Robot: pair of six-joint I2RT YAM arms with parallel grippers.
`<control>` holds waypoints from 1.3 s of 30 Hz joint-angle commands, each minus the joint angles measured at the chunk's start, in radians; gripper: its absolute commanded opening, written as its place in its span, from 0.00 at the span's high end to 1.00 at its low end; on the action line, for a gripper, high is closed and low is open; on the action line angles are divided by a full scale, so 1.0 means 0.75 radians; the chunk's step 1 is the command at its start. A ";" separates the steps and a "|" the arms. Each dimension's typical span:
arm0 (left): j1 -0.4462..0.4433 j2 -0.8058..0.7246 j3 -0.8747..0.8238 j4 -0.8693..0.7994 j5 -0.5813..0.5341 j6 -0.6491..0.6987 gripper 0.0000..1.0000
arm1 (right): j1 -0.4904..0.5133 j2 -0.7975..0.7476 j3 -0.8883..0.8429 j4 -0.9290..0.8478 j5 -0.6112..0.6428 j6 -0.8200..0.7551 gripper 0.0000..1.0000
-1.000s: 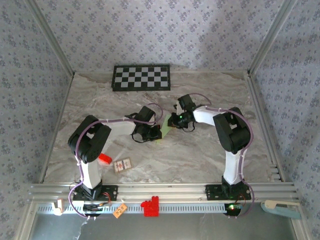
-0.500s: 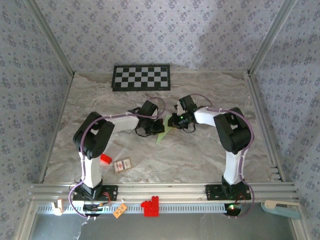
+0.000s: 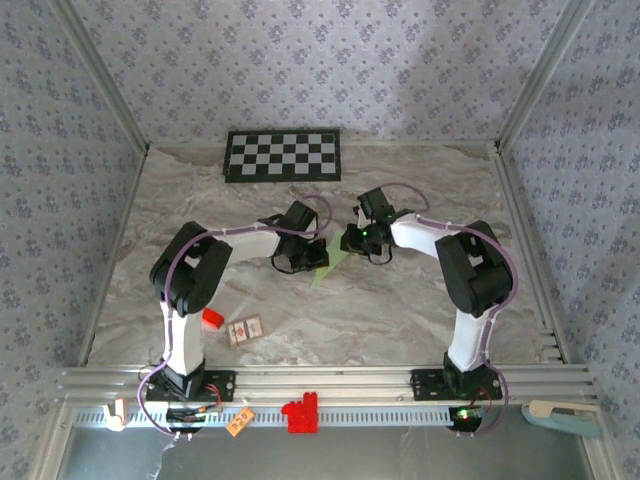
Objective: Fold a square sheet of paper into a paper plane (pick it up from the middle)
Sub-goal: Fold the wing for the fifth time at the center of the table, then move a paper plane to the center of the table.
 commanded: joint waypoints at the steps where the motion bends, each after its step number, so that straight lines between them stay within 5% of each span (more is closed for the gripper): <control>1: -0.019 0.062 -0.002 -0.144 -0.054 0.027 1.00 | 0.047 -0.004 0.056 -0.078 0.097 0.030 0.82; 12: -0.024 0.059 -0.036 -0.140 -0.073 -0.005 1.00 | 0.056 0.070 0.041 0.009 0.068 0.077 0.82; 28: -0.014 0.039 -0.150 -0.184 -0.110 -0.023 1.00 | -0.317 0.081 -0.065 0.076 -0.010 -0.023 0.83; 39: -0.015 -0.015 0.097 -0.145 0.051 0.069 0.94 | -0.269 -0.270 -0.148 -0.052 0.125 -0.032 0.82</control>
